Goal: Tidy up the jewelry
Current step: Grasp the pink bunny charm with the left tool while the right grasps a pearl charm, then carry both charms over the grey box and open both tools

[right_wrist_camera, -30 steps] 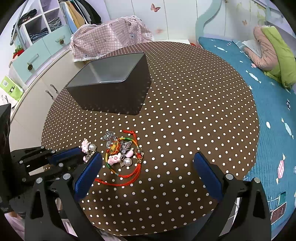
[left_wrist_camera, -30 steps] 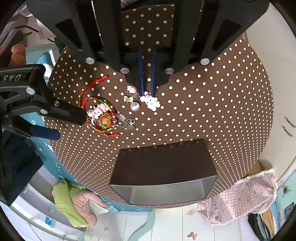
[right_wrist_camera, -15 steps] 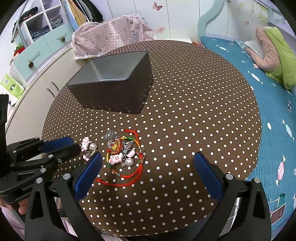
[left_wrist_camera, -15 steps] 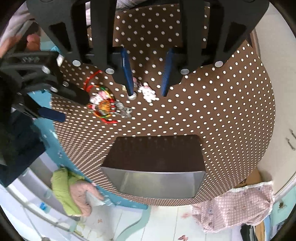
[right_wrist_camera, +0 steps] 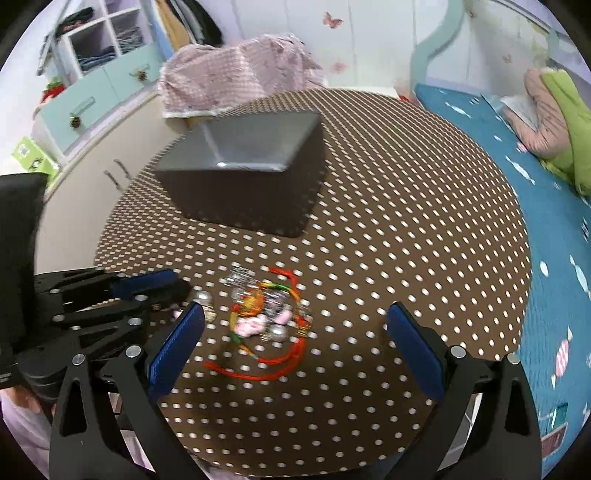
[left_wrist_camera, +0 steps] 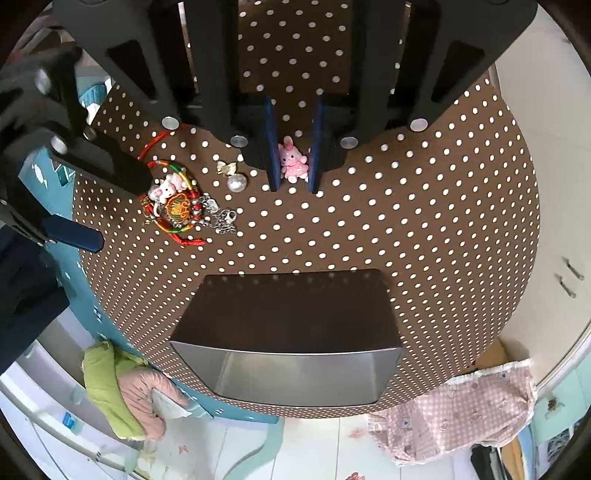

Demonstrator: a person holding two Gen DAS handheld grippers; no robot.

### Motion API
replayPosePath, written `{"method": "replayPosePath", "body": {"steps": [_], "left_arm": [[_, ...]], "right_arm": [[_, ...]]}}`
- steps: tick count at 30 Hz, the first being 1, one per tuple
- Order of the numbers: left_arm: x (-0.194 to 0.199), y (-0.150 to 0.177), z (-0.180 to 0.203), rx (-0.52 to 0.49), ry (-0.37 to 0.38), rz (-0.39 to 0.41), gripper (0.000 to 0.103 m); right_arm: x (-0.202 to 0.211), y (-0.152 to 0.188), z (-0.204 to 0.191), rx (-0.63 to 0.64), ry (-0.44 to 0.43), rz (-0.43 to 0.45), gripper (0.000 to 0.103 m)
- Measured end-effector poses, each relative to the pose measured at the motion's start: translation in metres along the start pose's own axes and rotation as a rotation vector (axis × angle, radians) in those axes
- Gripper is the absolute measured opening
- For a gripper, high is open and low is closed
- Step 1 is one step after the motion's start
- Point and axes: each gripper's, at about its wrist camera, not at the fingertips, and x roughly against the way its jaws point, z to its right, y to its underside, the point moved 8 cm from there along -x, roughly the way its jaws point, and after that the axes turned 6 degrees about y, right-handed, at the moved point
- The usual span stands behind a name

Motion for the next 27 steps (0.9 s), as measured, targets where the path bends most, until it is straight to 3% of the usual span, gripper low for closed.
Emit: {"method": "replayPosePath", "body": {"steps": [2,6,11,15,19,24,27], "left_arm": [[0.003,0.002,-0.004,0.011,0.013,0.006,0.016],[0.015,0.003,-0.009,0.013,0.029,0.034,0.016],[0.03,0.008,-0.013,0.011,0.05,0.07,0.016],[0.035,0.008,-0.017,0.012,0.056,0.088,0.016],[0.039,0.01,-0.022,0.019,0.078,0.095,0.016],[0.037,0.01,-0.026,0.024,0.082,0.094,0.016],[0.037,0.007,-0.03,0.034,0.078,0.101,0.016]], "right_arm": [[0.004,-0.001,-0.009,0.033,-0.03,0.022,0.089],[0.006,-0.001,-0.035,0.115,-0.096,0.04,0.06],[-0.007,0.002,-0.054,0.171,-0.115,0.015,0.038],[-0.02,0.004,-0.062,0.191,-0.111,-0.014,0.029],[-0.033,0.004,-0.064,0.202,-0.077,-0.042,0.028],[-0.038,0.008,-0.071,0.238,-0.05,-0.041,0.011],[-0.038,0.007,-0.07,0.226,-0.053,-0.045,0.01]]}}
